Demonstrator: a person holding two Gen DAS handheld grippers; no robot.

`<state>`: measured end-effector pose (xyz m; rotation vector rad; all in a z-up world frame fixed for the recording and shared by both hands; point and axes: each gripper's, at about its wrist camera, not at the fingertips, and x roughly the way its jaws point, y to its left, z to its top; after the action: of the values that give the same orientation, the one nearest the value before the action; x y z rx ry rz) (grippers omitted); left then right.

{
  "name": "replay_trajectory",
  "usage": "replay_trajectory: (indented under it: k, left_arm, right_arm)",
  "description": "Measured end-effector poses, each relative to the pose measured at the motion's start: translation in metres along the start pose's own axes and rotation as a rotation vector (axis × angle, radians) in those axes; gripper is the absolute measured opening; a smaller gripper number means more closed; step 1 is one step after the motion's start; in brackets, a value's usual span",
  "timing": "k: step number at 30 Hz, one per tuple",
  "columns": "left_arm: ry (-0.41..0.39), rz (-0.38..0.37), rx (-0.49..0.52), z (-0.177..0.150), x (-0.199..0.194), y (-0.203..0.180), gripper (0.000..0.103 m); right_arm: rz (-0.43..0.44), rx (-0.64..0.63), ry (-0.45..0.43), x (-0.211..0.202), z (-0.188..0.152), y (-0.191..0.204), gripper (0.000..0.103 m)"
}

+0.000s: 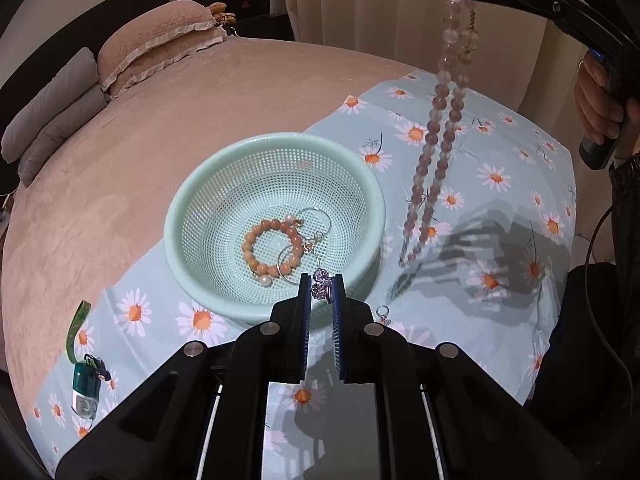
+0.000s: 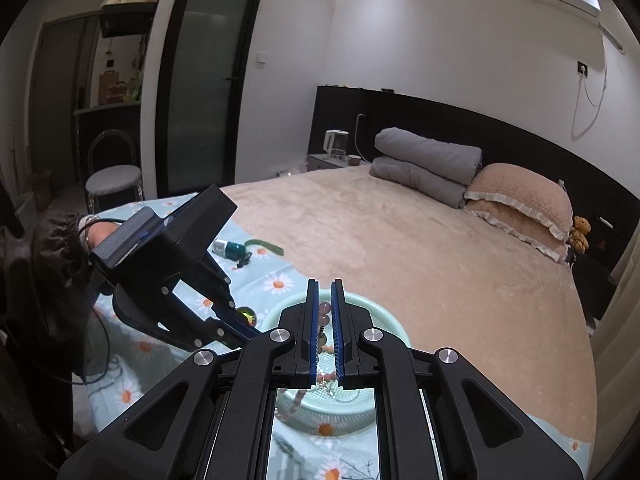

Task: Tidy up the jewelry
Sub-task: 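Carry the necklace and charm over the colander and open both tools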

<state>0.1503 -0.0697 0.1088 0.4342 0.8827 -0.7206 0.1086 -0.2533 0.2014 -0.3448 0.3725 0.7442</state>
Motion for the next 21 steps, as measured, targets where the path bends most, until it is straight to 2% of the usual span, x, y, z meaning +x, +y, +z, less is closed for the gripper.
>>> replay_trajectory:
  k: [9, 15, 21]
  left_arm:
    - [0.031, 0.007, 0.009, 0.026, 0.028, 0.017, 0.011]
    - [0.057, -0.005, -0.001, 0.029, 0.049, 0.026, 0.011]
    - [0.070, -0.014, -0.004, 0.027, 0.061, 0.028, 0.011]
  right_arm:
    - [-0.008, 0.011, -0.013, 0.026, 0.006, -0.022, 0.006]
    - [0.018, 0.020, 0.109, 0.063, -0.014, -0.030, 0.006]
    - [0.039, 0.047, 0.161, 0.081, -0.027, -0.036, 0.006]
